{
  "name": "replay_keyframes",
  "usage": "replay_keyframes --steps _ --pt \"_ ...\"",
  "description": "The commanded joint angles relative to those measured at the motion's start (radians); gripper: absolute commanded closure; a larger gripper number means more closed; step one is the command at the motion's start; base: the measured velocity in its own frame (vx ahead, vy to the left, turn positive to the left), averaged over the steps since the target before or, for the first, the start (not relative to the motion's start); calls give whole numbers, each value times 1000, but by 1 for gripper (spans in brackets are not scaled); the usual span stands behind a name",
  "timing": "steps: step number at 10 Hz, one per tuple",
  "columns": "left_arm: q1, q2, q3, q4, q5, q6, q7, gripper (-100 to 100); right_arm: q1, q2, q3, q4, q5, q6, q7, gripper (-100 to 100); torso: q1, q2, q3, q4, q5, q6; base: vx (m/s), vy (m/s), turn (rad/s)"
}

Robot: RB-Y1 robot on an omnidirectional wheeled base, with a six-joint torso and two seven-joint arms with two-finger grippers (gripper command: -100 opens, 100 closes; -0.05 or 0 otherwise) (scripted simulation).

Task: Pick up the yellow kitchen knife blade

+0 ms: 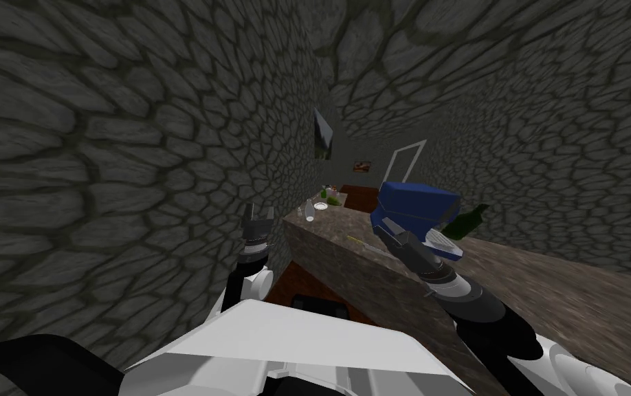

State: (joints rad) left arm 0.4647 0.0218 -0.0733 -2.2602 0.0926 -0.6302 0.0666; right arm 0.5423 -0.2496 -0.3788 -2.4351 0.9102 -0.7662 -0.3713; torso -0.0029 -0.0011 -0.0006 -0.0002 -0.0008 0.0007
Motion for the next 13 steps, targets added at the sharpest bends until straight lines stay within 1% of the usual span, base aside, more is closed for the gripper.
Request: replay_keyframes --steps 1,2,3,4,5,6,7,8,9,10,11,12,13 --pt "0 0 0 0 0 0 0 0 -1 -5 -6 -4 40 0 -10 -100 0 0 0 0 0 0 -4 -24 39" --pt "0 0 0 0 0 0 0 0 12 -10 -43 -11 74 -30 -36 -100 1 0 0 0 0 0 -10 -33 396" --pt "0 0 0 0 0 0 0 0 12 -10 -43 -11 106 -30 -36 -100 0 0 0 0 0 -1 -9 -52 250" --pt "0 0 0 0 0 0 0 0 12 -10 -43 -11 124 -30 -36 -100 0 0 0 0 0 0 -1 -30 -18" --pt "0 0 0 0 0 0 0 0 26 -13 -79 -18 157 -62 -64 -100 1 0 0 0 0 1 -6 -35 290" --pt "0 0 0 0 0 0 0 0 26 -13 -79 -18 188 -62 -64 -100 0 0 0 0 0 0 -11 -51 284" --pt "0 0 0 0 0 0 0 0 26 -13 -79 -18 208 -62 -64 -100 0 0 0 0 0 0 -4 -29 59" --pt "0 0 0 0 0 0 0 0 40 -14 -113 -24 242 -96 -92 -100 1 -1 0 0 0 1 -7 -27 356" --pt "0 0 0 0 0 0 0 0 40 -14 -113 -24 266 -96 -92 -100 1 -1 0 0 0 0 -12 -46 270" --pt "0 0 0 0 0 0 0 0 40 -14 -113 -24 292 -96 -92 -100 0 0 0 0 0 0 -6 -32 18" --pt "0 0 0 0 0 0 0 0 55 -14 -146 -29 324 -130 -120 -100 1 -1 0 0 0 1 -12 -35 336" --pt "0 0 0 0 0 0 0 0 55 -14 -146 -29 354 -130 -120 -100 0 0 0 0 0 0 -7 -49 260" --pt "0 0 0 0 0 0 0 0 55 -14 -146 -29 375 -130 -120 -100 0 -1 0 0 0 1 0 -30 38"
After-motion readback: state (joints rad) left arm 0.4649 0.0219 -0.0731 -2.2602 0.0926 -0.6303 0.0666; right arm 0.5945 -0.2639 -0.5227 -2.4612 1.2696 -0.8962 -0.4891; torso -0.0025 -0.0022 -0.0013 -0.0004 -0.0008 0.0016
